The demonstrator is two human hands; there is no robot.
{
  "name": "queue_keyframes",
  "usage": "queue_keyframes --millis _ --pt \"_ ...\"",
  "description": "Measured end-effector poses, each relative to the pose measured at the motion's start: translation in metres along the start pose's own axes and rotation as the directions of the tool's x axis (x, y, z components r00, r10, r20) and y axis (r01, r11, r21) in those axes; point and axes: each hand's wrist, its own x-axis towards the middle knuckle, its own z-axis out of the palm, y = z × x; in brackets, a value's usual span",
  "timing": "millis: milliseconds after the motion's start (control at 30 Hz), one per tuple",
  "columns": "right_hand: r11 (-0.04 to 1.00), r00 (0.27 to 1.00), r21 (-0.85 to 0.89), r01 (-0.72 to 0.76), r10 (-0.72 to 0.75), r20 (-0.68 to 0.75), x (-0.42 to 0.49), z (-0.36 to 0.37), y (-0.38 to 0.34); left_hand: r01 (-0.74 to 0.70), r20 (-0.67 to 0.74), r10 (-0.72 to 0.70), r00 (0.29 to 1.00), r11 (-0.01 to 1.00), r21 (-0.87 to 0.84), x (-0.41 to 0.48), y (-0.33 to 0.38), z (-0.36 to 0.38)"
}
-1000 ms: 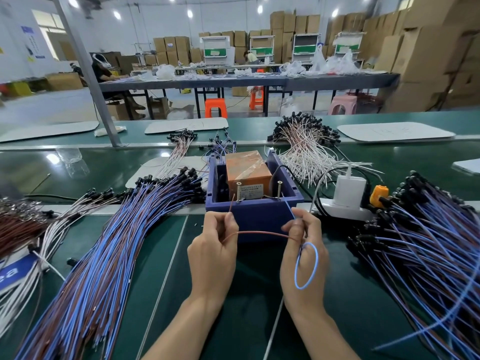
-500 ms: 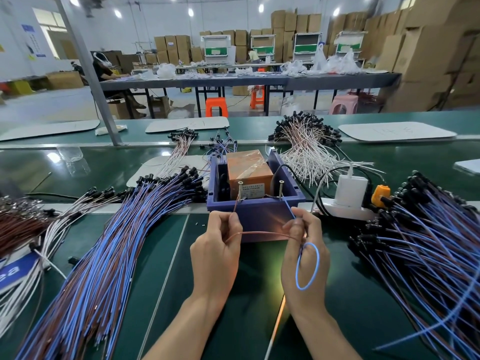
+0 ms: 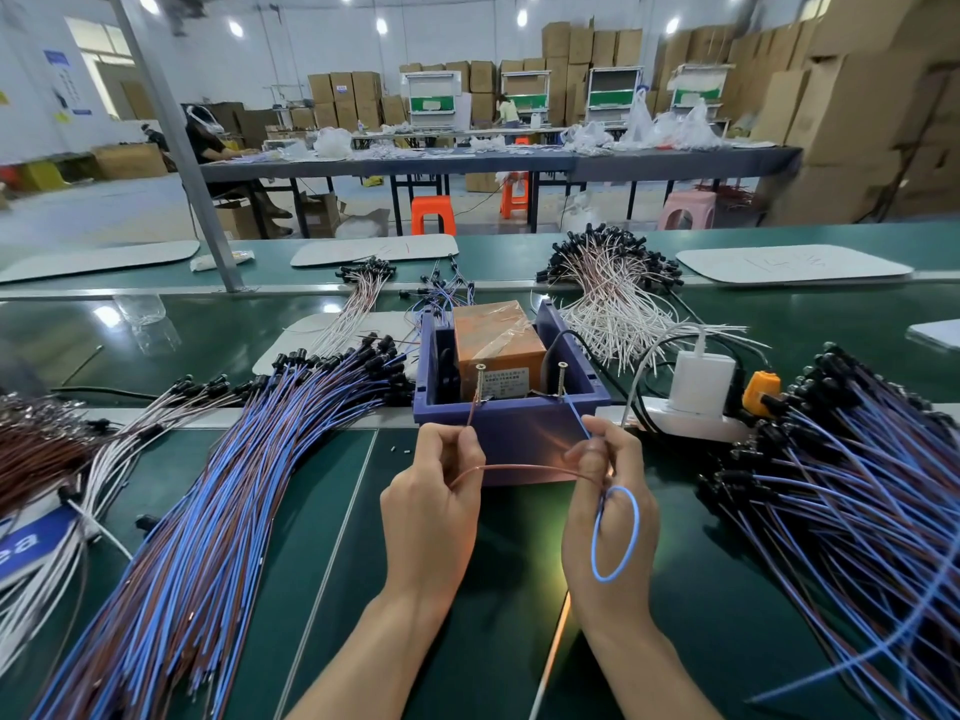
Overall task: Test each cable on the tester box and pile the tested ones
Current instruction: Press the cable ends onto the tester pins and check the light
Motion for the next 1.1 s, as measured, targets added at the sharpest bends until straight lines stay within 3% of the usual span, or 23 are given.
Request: queue_keyframes --millis 633,867,967,1033,1100 --pt "0.999 0.999 0.005 0.037 -0.037 -0.001 -0.011 -0.019 -0.015 -0.012 -0.053 0.013 0.998 1.0 0.008 -0.015 0.013 -0.02" --pt "0.997 0.997 0.003 0.077 -0.077 -0.011 -0.022 -0.031 -0.026 0.153 -0.047 -0.151 0.987 0.987 0.048 -0.033 0.014 -0.048" --pt "0.979 0.981 0.193 -0.061 0.023 0.192 -0.027 -0.04 -0.032 0.175 -0.038 -0.172 0.984 0.978 0.11 -0.043 0.018 -0.06" --pt "0.998 0.947 0.056 0.0 -0.018 0.321 -0.03 -0.044 -0.032 0.153 -0.019 -0.153 0.988 0.958 0.242 -0.05 0.02 -0.07" --pt "0.966 0.9 -0.168 0.195 -0.108 0.423 -0.033 -0.046 -0.027 0.172 0.019 -0.192 0.981 0.914 0.368 -0.054 0.015 -0.08"
